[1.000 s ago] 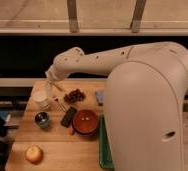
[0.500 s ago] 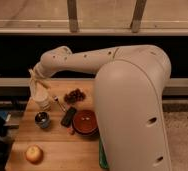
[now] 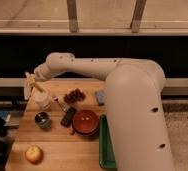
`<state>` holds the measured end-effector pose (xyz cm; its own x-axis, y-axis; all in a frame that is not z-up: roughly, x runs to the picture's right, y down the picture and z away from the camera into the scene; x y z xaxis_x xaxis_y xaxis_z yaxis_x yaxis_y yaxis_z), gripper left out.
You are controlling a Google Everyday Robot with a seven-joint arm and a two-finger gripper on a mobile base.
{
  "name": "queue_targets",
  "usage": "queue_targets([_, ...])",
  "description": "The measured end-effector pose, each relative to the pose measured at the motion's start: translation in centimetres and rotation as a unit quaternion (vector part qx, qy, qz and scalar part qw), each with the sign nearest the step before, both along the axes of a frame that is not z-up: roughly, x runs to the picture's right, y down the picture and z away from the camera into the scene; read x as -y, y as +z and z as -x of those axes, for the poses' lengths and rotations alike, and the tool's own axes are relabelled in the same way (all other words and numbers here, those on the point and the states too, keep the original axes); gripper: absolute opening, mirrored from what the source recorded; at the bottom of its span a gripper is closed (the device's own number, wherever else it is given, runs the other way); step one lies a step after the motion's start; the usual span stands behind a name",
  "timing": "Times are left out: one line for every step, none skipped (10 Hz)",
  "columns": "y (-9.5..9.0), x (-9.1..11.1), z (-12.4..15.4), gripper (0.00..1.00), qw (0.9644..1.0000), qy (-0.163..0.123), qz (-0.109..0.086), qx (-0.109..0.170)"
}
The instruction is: Place banana in paper cup
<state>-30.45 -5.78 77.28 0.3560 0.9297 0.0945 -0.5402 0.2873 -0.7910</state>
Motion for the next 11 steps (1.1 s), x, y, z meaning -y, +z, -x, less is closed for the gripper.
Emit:
queue_targets([-0.1,-0.2,0.5,0.00,0.9998,0.006,0.011,0.017])
queue_targets([-0.1,-0.5,0.8,0.00,0.9995,0.007,0.017,0.026])
queue_targets([-0.3,-1.0,1.4,0.00,0.9989,0.007,0.026,0.037])
queue_targets([-0.3,-1.3,1.7,0.00,0.9986,0.006,0.031,0.042])
queue_targets([-0.2,-1.6,1.8,0.00,0.9984,0.005,0.035,0.045])
queue_targets([0.0,-2.1,2.1,0.00,0.9981,0.003,0.039,0.047])
queue_targets([0.2,-2.5,2.3,0.00,0.9980,0.002,0.040,0.049])
queue_targets([0.5,-2.6,2.4,0.00,0.9980,0.001,0.039,0.050])
queue_targets([0.8,-2.7,2.4,0.00,0.9980,0.001,0.038,0.051])
queue_targets([1.3,-2.8,2.6,0.02,0.9982,-0.001,0.034,0.050])
queue_targets([1.8,-2.8,2.8,0.10,0.9987,-0.006,0.026,0.044])
